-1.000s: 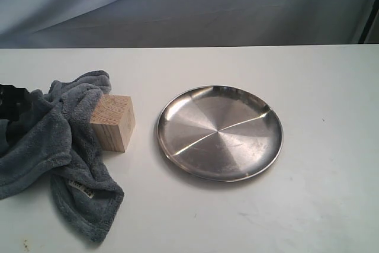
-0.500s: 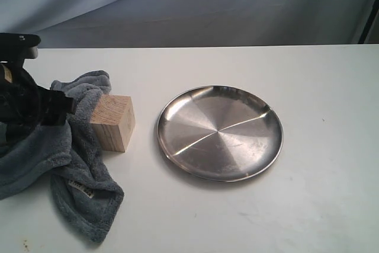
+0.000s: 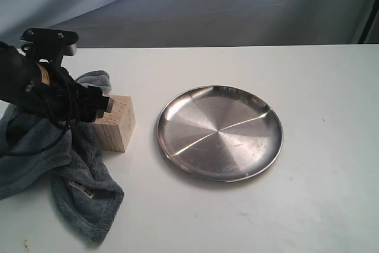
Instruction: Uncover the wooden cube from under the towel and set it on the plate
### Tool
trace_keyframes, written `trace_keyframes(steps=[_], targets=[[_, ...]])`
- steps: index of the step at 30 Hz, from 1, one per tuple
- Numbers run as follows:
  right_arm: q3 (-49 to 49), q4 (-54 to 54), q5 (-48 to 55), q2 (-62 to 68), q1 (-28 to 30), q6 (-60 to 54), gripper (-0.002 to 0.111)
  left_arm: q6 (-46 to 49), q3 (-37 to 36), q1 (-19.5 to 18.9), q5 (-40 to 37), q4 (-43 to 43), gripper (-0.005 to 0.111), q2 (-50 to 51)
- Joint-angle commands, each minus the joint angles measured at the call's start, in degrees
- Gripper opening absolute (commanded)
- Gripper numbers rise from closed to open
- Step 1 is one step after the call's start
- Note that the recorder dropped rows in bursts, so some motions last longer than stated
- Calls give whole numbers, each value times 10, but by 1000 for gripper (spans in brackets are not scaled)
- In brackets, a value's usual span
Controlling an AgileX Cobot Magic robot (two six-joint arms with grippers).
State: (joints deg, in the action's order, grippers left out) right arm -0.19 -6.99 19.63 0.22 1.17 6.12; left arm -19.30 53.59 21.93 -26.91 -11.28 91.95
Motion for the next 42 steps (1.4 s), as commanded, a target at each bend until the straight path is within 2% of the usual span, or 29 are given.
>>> trace_keyframes(steps=[1, 6, 8, 16, 20, 29, 38, 42], targets=[[2, 8, -1, -2, 2, 0, 0, -1, 1, 3, 71, -15, 71, 24], [2, 8, -1, -2, 2, 0, 0, -1, 1, 3, 112, -15, 67, 60], [2, 8, -1, -2, 2, 0, 0, -1, 1, 3, 122, -15, 61, 68], [2, 8, -1, -2, 2, 0, 0, 1, 1, 3, 123, -34, 15, 70], [2, 8, -1, -2, 2, 0, 0, 1, 1, 3, 115, -47, 0, 70], [2, 8, -1, -2, 2, 0, 0, -1, 1, -1, 112, -47, 0, 68], [2, 8, -1, -2, 2, 0, 0, -20, 1, -41, 78, -52, 0, 33], [2, 8, -1, -2, 2, 0, 0, -20, 1, -44, 74, -53, 0, 22]])
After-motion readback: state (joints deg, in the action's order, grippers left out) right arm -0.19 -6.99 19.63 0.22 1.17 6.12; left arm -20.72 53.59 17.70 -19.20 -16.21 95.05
